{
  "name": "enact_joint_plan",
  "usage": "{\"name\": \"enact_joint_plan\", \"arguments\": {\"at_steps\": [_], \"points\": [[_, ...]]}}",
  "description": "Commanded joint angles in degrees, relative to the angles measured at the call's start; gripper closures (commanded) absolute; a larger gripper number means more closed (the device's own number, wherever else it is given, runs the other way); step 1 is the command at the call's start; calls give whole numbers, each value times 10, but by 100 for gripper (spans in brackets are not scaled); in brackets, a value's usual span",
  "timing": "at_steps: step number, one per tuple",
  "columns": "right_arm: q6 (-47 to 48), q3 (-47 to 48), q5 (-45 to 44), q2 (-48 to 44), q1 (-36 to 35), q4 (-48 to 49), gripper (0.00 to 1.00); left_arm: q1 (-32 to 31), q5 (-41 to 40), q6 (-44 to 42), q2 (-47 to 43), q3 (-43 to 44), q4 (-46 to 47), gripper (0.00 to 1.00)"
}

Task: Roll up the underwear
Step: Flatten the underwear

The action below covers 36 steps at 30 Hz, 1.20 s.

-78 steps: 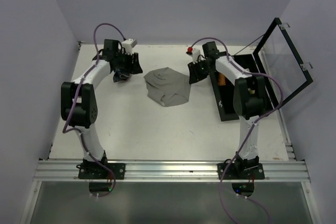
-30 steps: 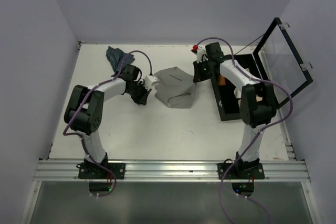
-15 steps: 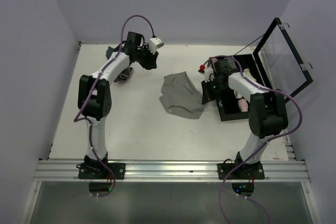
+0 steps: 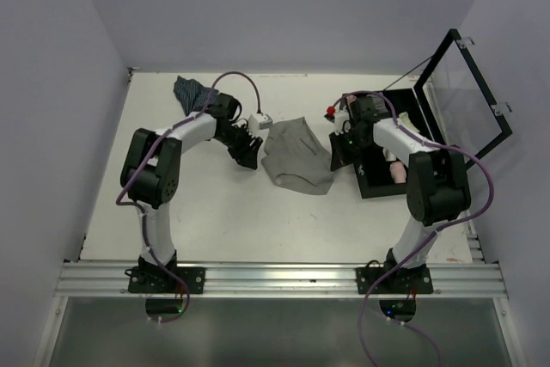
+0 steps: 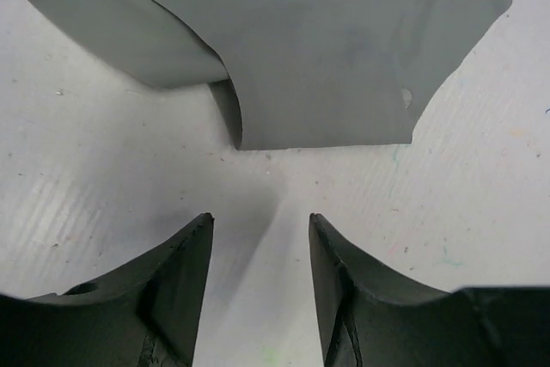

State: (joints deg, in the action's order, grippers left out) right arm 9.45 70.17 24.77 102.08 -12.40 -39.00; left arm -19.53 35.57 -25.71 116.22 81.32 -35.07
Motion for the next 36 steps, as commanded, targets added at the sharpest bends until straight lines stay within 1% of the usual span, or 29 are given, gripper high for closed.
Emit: {"name": "enact_joint_plan", "arguments": {"at_steps": [1, 3, 4, 7, 9, 11, 14, 17, 18, 19, 21, 22, 24, 25, 26, 27, 29, 30, 31, 32, 33, 34, 36], "points": [[-1, 24, 10, 12, -1, -5, 100, 3, 28, -52, -28, -28, -8, 48], [7, 25, 8, 12, 0, -9, 100, 3, 60, -62, -20, -35, -5, 46], [8, 26, 7, 14, 0, -11, 100, 3, 75, -60, -19, -41, 15, 44], [13, 34, 10, 20, 1, -16, 100, -8, 80, -55, -3, -37, 46, 42], [13, 40, 12, 23, 1, -18, 100, -20, 79, -20, 14, -24, 66, 42], [12, 44, 19, 26, 1, -17, 100, -25, 72, 37, 28, -16, 103, 45], [9, 48, 27, 30, 1, -13, 100, -25, 73, 94, 56, 4, 132, 56], [4, 54, 44, 38, 1, -5, 100, -24, 114, 128, 70, 16, 138, 80], [2, 57, 49, 40, 1, -4, 100, -24, 119, 133, 64, 12, 138, 97], [0, 61, 55, 43, 1, -3, 100, -17, 125, 141, 55, 6, 139, 100], [-1, 75, 73, 44, 0, 1, 100, -2, 129, 147, 23, -12, 134, 100], [-3, 80, 79, 44, 1, 3, 100, 24, 129, 153, 14, -12, 128, 100], [-14, 102, 101, 42, 1, 14, 100, 56, 129, 155, -7, 17, 90, 100], [-22, 110, 107, 42, 1, 20, 100, 85, 122, 148, -12, 35, 72, 100], [-35, 128, 115, 41, 1, 34, 100, 98, 119, 138, -18, 78, 53, 100], [-43, 137, 121, 44, 0, 45, 100, 108, 115, 121, -20, 101, 4, 100], [-69, 162, 138, 54, -1, 67, 100, 124, 103, 76, -25, 144, -40, 100], [-74, 173, 144, 62, -2, 63, 100, 125, 100, 57, -26, 153, -95, 100], [-74, 182, 160, 84, -5, 49, 100, 123, 103, 12, -28, 158, -124, 100], [-66, 193, 164, 91, -8, 15, 100, 122, 104, -7, -33, 153, -148, 100], [-58, 190, 167, 97, -10, -1, 100, 120, 103, -29, -37, 145, -194, 100], [-51, 182, 170, 96, -16, -13, 100, 115, 99, -66, -42, 132, -210, 100], [-37, 131, 173, 87, -19, -27, 100, 108, 84, -91, -68, 69, -230, 100]]}}
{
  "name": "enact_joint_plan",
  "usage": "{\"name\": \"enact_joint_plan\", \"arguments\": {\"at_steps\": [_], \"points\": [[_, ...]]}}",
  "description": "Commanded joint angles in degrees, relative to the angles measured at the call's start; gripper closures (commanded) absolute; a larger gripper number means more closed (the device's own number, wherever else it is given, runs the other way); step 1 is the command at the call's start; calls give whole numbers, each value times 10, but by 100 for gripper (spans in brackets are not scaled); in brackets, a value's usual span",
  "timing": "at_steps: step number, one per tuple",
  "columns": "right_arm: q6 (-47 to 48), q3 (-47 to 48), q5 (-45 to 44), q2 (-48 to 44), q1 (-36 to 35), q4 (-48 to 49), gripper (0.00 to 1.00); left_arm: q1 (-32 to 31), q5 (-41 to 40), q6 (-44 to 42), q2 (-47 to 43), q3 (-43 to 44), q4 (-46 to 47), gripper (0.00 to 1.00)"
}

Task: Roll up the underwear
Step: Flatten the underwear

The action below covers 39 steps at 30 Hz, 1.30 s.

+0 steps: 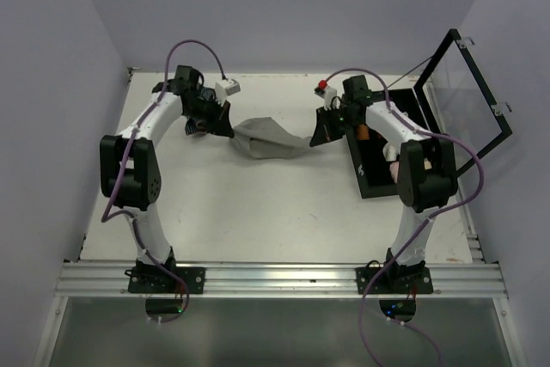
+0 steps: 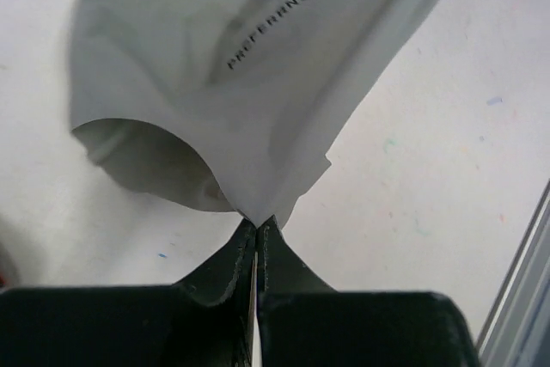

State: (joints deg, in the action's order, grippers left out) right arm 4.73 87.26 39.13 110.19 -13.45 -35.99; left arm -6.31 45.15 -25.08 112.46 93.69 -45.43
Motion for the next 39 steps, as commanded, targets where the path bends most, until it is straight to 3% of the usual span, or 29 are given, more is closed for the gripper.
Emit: {"name": "enact_joint_plan", "arguments": {"at_steps": [1, 5, 7, 9, 11, 15, 17, 24, 34, 39], "points": [[17, -58, 27, 3, -10, -65, 100, -35, -28, -118, -39, -77, -133, 100], [86, -88, -5, 26, -24, -168, 100, -67, -32, -153, -93, -211, -140, 100], [109, -87, -37, 27, -23, -195, 100, -81, -12, -168, -109, -235, -148, 75], [136, -94, -80, 15, -23, -209, 100, -77, 0, -158, -143, -257, -107, 55], [155, -96, -107, 14, -22, -219, 100, -57, -2, -110, -171, -261, -53, 51], [159, -93, -135, 18, -22, -217, 100, -49, -62, -10, -144, -214, 110, 52], [156, -86, -137, 25, -22, -213, 100, -49, -83, 38, -85, -159, 146, 54], [161, -67, -151, 19, -22, -196, 100, -85, -94, 26, 45, -21, 134, 68], [143, -66, -144, 12, -22, -182, 100, -201, -220, 27, -8, -127, 208, 78], [146, -64, -148, 22, -22, -181, 100, -202, -247, 37, 36, -109, 198, 81]]}}
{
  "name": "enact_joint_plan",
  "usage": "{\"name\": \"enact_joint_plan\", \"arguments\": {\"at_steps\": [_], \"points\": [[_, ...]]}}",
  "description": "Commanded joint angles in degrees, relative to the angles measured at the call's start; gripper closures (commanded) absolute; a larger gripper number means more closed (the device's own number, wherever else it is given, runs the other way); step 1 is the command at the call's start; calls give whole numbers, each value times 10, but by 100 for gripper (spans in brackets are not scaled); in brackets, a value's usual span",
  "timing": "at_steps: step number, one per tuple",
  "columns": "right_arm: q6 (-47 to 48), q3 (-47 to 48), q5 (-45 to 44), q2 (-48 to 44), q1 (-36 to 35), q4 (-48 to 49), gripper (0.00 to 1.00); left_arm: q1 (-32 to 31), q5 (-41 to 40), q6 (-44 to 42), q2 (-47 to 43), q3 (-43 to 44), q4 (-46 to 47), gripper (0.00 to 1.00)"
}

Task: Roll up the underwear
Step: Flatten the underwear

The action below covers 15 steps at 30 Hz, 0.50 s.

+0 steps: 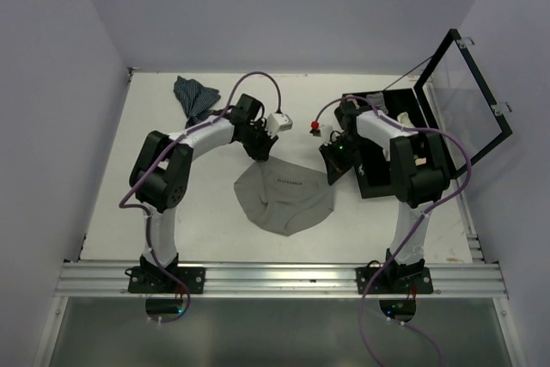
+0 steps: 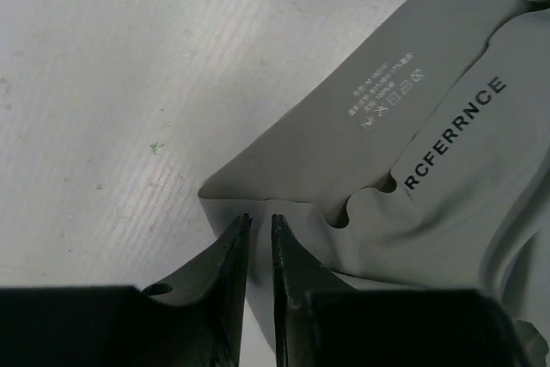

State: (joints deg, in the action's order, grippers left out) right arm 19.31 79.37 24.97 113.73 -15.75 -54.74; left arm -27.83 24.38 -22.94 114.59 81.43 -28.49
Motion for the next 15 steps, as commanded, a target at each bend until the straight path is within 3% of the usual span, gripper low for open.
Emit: {"name": "enact_joint_plan", "arguments": {"at_steps": [1, 10, 13, 15], "points": [[4, 16, -7, -11, 1, 7, 100, 13, -56, 18, 20, 12, 30, 82], [19, 35, -1, 1, 1, 10, 100, 92, -80, 69, 25, 6, 29, 87], [18, 49, 14, 5, 0, 16, 100, 130, -79, 80, -8, -14, 54, 79], [13, 60, 28, 11, 1, 19, 100, 151, -34, 65, -50, -44, 67, 75]]}}
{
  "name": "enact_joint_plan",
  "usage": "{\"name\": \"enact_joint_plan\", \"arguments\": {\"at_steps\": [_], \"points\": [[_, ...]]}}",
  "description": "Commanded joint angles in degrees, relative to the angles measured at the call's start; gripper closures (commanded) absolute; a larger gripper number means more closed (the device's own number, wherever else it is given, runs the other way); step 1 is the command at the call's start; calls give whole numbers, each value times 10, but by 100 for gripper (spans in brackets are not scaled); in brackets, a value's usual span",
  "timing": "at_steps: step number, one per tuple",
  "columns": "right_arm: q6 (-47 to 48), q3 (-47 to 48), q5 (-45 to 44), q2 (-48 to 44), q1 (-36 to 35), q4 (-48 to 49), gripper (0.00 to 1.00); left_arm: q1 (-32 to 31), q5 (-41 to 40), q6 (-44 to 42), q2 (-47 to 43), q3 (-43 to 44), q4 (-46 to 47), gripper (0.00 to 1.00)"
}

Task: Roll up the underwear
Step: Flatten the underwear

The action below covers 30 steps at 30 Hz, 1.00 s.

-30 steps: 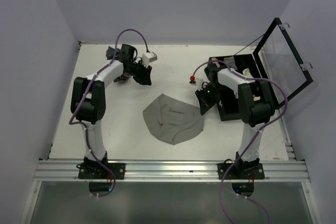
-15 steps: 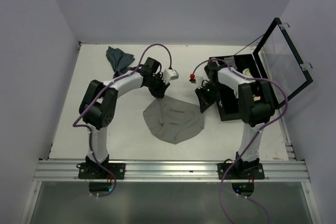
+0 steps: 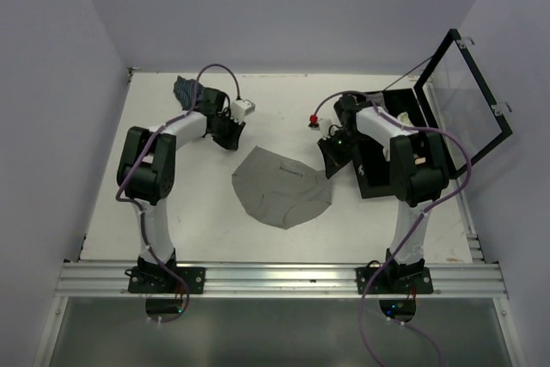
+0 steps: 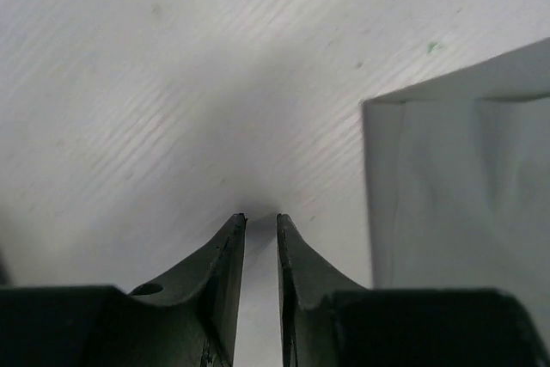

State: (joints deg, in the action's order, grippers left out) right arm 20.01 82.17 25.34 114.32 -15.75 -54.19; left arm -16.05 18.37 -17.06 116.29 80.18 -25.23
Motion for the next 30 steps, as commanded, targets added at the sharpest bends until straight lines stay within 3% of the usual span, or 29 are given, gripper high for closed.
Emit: {"name": "enact_joint_plan", "arguments": {"at_steps": [1, 4, 8, 15, 20, 30], "points": [[3, 47, 36, 10, 1, 15, 100, 38, 44, -1, -83, -41, 39, 71], [-8, 81, 91, 30, 1, 17, 100, 44, 106, -30, -127, -69, 52, 62], [-27, 115, 103, 63, 0, 31, 100, 40, 176, -78, -128, -51, 36, 57], [-34, 123, 40, 80, 3, 46, 100, 1, 129, -90, -34, 51, -5, 59], [-70, 122, -11, 75, 5, 90, 100, -24, 100, -66, -12, 28, 0, 64], [-67, 159, -41, 84, 4, 81, 98, 18, 28, -35, -14, -34, -12, 73]]}}
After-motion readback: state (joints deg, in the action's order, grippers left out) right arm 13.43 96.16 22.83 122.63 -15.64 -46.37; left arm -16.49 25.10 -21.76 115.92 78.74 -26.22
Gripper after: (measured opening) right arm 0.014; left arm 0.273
